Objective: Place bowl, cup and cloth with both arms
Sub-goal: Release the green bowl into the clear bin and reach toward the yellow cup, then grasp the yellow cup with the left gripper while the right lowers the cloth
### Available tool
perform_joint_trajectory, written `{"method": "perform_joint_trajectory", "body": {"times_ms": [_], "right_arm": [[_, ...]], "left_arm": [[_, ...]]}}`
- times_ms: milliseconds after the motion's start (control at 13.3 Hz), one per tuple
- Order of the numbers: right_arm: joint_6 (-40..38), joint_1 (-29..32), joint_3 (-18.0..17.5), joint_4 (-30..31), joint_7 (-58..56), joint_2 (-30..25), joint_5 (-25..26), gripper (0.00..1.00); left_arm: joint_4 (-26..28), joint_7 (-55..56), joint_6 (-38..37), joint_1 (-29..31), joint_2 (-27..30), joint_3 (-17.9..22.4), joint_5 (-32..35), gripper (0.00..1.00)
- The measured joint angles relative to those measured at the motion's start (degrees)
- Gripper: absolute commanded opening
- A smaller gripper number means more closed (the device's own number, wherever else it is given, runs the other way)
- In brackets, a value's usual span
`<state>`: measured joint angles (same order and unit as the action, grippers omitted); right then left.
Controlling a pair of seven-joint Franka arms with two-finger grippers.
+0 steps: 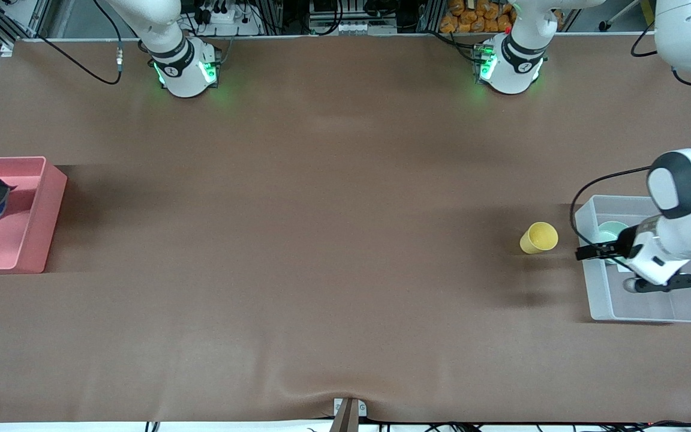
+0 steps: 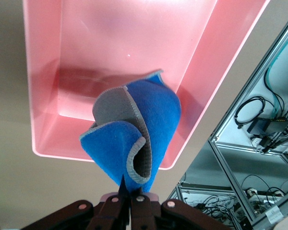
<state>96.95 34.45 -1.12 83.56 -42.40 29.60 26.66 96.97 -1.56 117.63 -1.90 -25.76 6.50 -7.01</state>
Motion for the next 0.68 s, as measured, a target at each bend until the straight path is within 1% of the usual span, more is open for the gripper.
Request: {"method": "perform_joint_trajectory", "body": {"times_ms": [151, 301, 452, 602, 677], "right_arm": [[0.6, 0.2, 0.0, 0.0, -0.2, 0.8, -0.9, 0.00], [1.6, 0.6, 0.0, 0.1, -0.6, 2.1, -3.2, 0.00], [2.1, 1.0, 0.0, 0.1, -0.8, 4.1, -5.7, 0.00], [2.1, 1.2, 0.0, 0.1, -0.8, 6.0, -8.5, 0.00], [2.1, 1.2, 0.0, 0.1, -0.8, 6.7, -9.7, 0.00]], "left_arm": [[4.2, 1.9, 5.3, 0.0, 0.0, -1.7, 0.7, 1.00], [9.4, 2.9, 11.0, 0.0, 0.1, -2.6, 1.6, 1.00], [12.1, 2.9, 12.5, 0.0, 0.3, -2.6, 1.6, 1.00], [14.4, 2.9, 12.7, 0.1, 1.9, -2.6, 3.2, 1.00], [15.5, 2.9, 12.7, 0.2, 3.1, -2.7, 3.8, 0.92]]}}
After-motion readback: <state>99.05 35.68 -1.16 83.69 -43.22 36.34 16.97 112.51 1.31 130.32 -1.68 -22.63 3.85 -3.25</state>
